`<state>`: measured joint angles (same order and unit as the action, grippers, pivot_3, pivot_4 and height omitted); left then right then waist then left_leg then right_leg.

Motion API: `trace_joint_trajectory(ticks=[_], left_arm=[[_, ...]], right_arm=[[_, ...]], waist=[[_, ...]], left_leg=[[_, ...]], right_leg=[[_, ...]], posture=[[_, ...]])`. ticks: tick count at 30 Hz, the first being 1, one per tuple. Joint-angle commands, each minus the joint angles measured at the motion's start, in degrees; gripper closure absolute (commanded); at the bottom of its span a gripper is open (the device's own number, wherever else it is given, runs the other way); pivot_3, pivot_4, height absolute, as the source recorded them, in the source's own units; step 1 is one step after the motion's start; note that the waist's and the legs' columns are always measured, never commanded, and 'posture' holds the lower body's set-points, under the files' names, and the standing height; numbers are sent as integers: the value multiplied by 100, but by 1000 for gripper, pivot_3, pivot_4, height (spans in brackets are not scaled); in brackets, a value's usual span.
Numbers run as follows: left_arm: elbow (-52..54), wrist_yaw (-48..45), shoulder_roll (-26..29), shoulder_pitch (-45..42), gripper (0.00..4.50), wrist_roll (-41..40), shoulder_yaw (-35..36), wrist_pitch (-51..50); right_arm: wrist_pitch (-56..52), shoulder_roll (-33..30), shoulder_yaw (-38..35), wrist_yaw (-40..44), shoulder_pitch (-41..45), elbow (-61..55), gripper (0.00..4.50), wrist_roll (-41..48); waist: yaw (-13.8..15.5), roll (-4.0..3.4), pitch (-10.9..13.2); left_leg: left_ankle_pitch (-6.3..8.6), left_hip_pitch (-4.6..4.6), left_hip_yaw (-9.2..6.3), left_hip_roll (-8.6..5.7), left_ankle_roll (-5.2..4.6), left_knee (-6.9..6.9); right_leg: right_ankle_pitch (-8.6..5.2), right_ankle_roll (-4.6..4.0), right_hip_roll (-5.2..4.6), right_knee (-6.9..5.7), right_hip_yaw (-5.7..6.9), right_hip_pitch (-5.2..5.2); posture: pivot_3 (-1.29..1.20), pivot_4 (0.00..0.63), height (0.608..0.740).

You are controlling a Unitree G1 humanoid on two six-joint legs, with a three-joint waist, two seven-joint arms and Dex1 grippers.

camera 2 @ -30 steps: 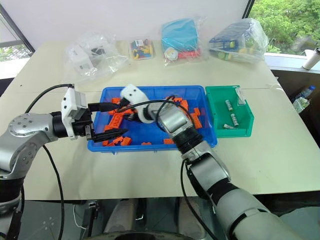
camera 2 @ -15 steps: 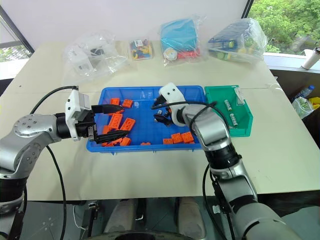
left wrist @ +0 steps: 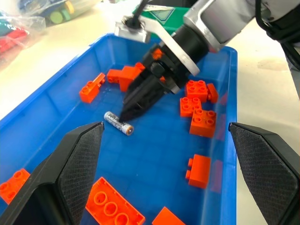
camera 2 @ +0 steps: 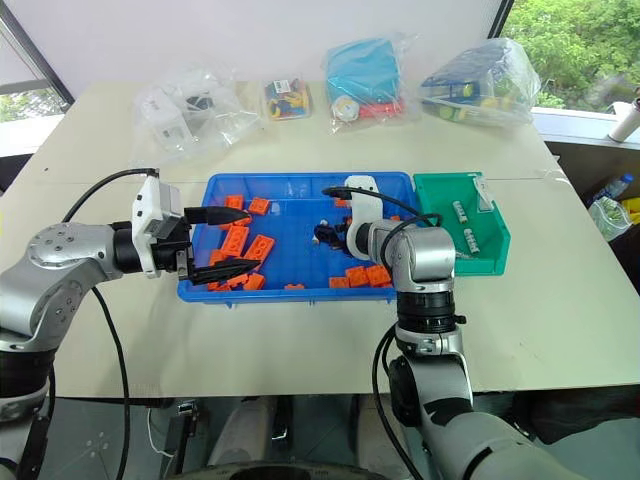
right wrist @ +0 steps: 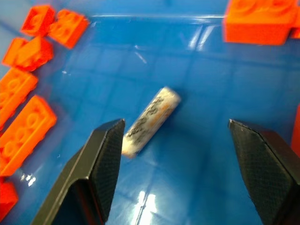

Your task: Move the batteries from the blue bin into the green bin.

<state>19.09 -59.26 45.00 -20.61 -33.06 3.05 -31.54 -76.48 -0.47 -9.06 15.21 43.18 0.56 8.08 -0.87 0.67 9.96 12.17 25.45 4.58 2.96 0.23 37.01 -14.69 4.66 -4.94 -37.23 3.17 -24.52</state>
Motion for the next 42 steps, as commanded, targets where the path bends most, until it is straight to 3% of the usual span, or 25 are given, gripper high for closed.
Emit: trace_joint_trajectory(ticks=[1, 9, 13, 14, 15, 18, 21, 31, 38, 42], left_arm=[[103, -17, 35, -46, 0, 8, 65, 97], [168, 33, 13, 36, 0, 12, 105, 124], [212, 74, 7, 87, 0, -5, 132, 125], [222, 83, 5, 96, 0, -14, 136, 122], [226, 90, 3, 99, 0, -20, 136, 124], [213, 105, -1, 85, 0, -30, 124, 133], [177, 101, -8, 46, 0, -30, 115, 139], [-116, -12, -127, 67, 0, 163, -19, 474], [-198, -56, -195, 108, 0, 236, -76, 570], [-277, -70, -247, 134, 0, 247, -82, 618]], right_arm=[[125, 155, -69, -246, 115, 282, 888, 82], [172, 58, 787, -25, -8, 291, 888, 216], [75, 4, 868, 1, -79, 221, 888, 317], [60, -8, 890, 17, -91, 210, 1407, 343], [46, -19, 923, 50, -101, 203, 1544, 376], [41, -34, 978, 70, -113, 200, 3081, 426], [125, -118, 1064, 75, -112, 218, 4332, 417], [569, -846, 1444, 381, -183, -77, 4332, 401], [395, -2624, 296, 904, 366, -707, 4332, 713], [341, -3874, -15, 1310, 96, -802, 4332, 810]], waist=[[-5, 0, 0], [-26, 0, -1], [-24, 1, -1], [-21, 1, -1], [-16, 1, -1], [-17, 1, -2], [-20, 1, -1], [0, 1, -1], [27, -6, 7], [28, -4, 7]], left_leg=[[0, 0, -1, 0, 0, 0], [0, -2, -3, 1, 0, -1], [0, -2, -4, 1, 0, -1], [0, -2, -4, 1, 0, -2], [0, -2, -4, 1, 0, -1], [0, -2, -4, 1, 0, -1], [0, -2, -4, 1, 0, -2], [0, -2, -3, 0, 0, -1], [0, 11, 2, -4, 0, 1], [1, 7, 0, -5, -2, -9]], right_leg=[[0, 0, 0, 0, 0, 0], [0, 0, 0, 0, 0, 1], [0, 0, 1, 0, 0, 2], [0, 0, 0, 0, 0, 2], [0, 0, 0, 0, 0, 3], [0, -1, 0, 2, 0, 4], [-1, -1, 0, 2, 0, 3], [-1, -1, -2, 4, 1, 4], [-1, -1, -10, 14, -1, -3], [-2, -1, -9, 16, 2, -3]], posture=[[0, 150, 736], [0, 150, 736], [0, 150, 736], [0, 150, 736], [0, 150, 736], [0, 150, 736], [0, 150, 736], [0, 150, 736], [0, 150, 736], [0, 150, 736]])
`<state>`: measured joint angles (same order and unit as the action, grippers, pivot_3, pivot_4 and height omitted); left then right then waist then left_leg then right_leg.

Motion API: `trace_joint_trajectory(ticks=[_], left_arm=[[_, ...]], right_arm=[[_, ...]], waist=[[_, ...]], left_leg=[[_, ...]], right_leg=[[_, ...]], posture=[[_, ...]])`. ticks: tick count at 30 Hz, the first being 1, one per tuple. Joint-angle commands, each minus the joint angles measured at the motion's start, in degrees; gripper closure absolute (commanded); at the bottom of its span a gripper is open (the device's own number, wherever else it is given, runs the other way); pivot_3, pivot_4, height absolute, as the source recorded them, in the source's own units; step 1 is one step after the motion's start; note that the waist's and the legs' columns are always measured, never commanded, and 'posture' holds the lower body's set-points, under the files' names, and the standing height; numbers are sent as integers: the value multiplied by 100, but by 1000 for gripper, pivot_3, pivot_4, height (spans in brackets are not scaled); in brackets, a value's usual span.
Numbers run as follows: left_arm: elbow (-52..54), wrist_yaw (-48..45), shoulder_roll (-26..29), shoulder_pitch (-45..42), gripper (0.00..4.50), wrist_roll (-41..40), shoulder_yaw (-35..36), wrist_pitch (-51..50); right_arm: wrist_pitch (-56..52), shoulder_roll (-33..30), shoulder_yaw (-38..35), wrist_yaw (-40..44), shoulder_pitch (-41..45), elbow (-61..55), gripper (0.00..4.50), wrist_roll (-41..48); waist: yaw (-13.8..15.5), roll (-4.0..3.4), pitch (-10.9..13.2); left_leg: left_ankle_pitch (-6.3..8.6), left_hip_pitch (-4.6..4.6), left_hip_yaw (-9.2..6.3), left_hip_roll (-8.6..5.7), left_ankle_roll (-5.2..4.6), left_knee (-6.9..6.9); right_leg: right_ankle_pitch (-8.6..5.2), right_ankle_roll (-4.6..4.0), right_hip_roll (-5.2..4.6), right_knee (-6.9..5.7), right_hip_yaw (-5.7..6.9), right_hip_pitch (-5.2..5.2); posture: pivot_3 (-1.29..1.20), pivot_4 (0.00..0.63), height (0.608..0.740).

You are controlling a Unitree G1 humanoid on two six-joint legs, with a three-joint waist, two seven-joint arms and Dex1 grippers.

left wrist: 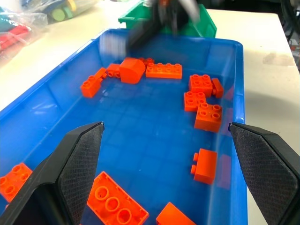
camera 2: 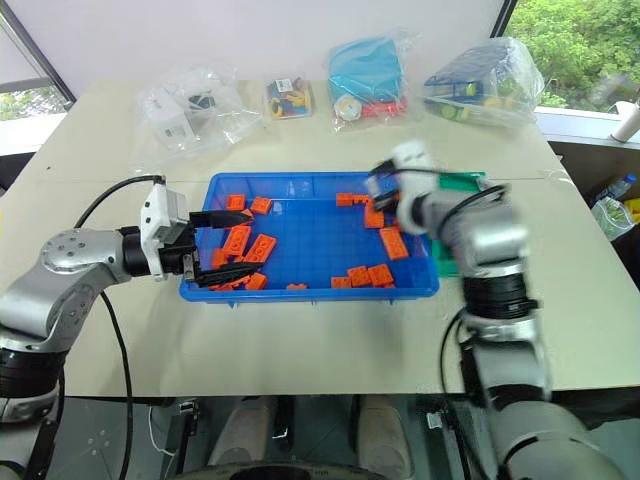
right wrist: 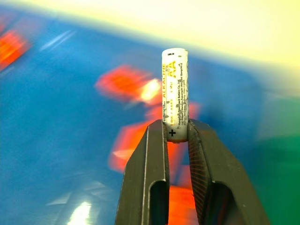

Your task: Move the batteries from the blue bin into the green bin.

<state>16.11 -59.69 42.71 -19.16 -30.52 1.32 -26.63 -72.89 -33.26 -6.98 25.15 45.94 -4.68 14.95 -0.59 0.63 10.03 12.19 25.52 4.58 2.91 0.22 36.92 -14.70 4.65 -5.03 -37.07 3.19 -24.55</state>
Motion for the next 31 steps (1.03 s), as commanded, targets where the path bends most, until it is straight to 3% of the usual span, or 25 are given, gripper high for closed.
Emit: trace_joint_trajectory(ticks=[1, 6, 11, 16, 19, 22, 26, 31], left_arm=[[-1, -29, -33, -16, 0, -5, 87, 134], [-190, -80, -78, -154, 0, 31, 32, 190], [-522, -172, -100, -521, 0, 69, -7, 196], [-891, -285, 16, -743, 0, 41, 177, 145], [-1112, -376, 199, -849, 0, -12, 380, 111], [-1308, -579, 519, -844, 0, -75, 608, 65], [-1569, -838, 936, -799, 0, -127, 901, 28], [-1735, -1060, 1262, -693, 0, -151, 1155, 18]], right_arm=[[-18, -823, -280, 410, -294, -309, 4332, 158], [9, -1202, -353, 577, -872, -539, 4332, 312], [829, -1604, -188, 902, -1347, -653, 2149, 207], [2518, -2417, -581, 2220, -1963, -517, 2149, 409], [3556, -3074, -1049, 3488, -2789, -261, 2149, 523], [4132, -3487, -1522, 4323, -3231, 399, 2149, 676], [4771, -3827, -1714, 5008, -3363, 1387, 2149, 658], [5183, -3833, -1489, 5095, -3097, 2100, 2149, 539]], waist=[[0, 0, 0], [-51, 0, 1], [9, -5, 4], [45, -2, 7], [87, -1, 7], [105, 1, 9], [92, 0, 9], [83, -2, 10]], left_leg=[[0, 0, 0, 0, 0, -4], [0, -9, 7, 4, -1, -5], [0, -2, 4, 3, 0, 5], [1, 5, 5, -3, -2, 9], [1, 1, 4, -2, -2, 9], [1, -2, 4, -1, -2, 10], [1, -9, 11, 1, -2, 16], [1, -11, 13, 3, -2, 14]], right_leg=[[0, 0, 0, 1, 1, 0], [-1, -1, 3, 2, -4, -1], [-1, 0, 4, 2, -3, -1], [-4, 5, -1, 12, -3, 2], [-4, 7, 1, 10, -3, 4], [-5, 8, 2, 10, -2, 7], [-15, -12, 0, 9, -5, 9], [-16, -14, -1, 8, -5, 8]], posture=[[0, 150, 736], [0, 150, 736], [0, 150, 736], [0, 150, 736], [0, 150, 736], [0, 150, 736], [0, 150, 736], [0, 150, 736]])
